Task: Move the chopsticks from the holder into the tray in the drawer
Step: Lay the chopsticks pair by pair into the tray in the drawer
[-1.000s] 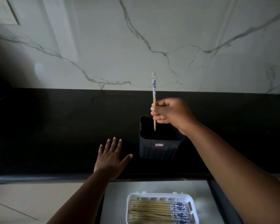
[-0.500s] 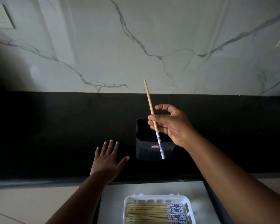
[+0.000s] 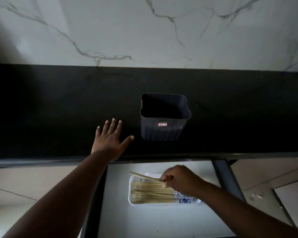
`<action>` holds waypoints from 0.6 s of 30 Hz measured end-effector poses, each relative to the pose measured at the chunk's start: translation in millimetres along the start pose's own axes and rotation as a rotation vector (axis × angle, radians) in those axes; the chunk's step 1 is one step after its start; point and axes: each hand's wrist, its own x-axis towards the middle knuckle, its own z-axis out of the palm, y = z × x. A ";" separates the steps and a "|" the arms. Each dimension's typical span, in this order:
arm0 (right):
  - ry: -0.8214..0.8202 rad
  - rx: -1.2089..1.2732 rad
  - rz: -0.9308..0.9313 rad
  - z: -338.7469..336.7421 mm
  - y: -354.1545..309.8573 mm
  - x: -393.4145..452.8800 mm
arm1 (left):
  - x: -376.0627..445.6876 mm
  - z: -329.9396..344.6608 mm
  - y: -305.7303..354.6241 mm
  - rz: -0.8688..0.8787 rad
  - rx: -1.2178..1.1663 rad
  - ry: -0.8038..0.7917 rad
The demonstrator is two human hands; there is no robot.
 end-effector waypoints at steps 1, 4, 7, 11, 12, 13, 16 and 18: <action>0.004 -0.060 0.029 11.1 12.3 -1.0 | -0.4 -0.4 0.0 -0.001 0.000 -0.001; -0.017 -0.134 0.103 37.2 35.2 0.3 | -1.5 -1.7 -0.1 -0.001 0.005 -0.019; -0.016 -0.171 0.118 50.1 45.3 7.4 | -2.1 -3.0 0.5 0.000 0.011 -0.039; -0.019 -0.211 0.108 62.8 49.1 19.3 | -2.3 -4.9 2.2 -0.002 0.025 -0.053; -0.033 -0.214 0.107 66.1 49.4 21.8 | -2.5 -5.2 2.4 -0.002 0.027 -0.053; -0.043 -0.226 0.102 68.9 49.6 23.5 | -2.8 -5.4 2.5 -0.002 0.027 -0.053; -0.046 -0.262 0.092 73.8 52.3 25.8 | -3.2 -5.9 2.3 -0.002 0.025 -0.056; -0.045 -0.275 0.093 75.3 55.2 25.7 | -3.3 -5.8 2.2 -0.001 0.026 -0.057</action>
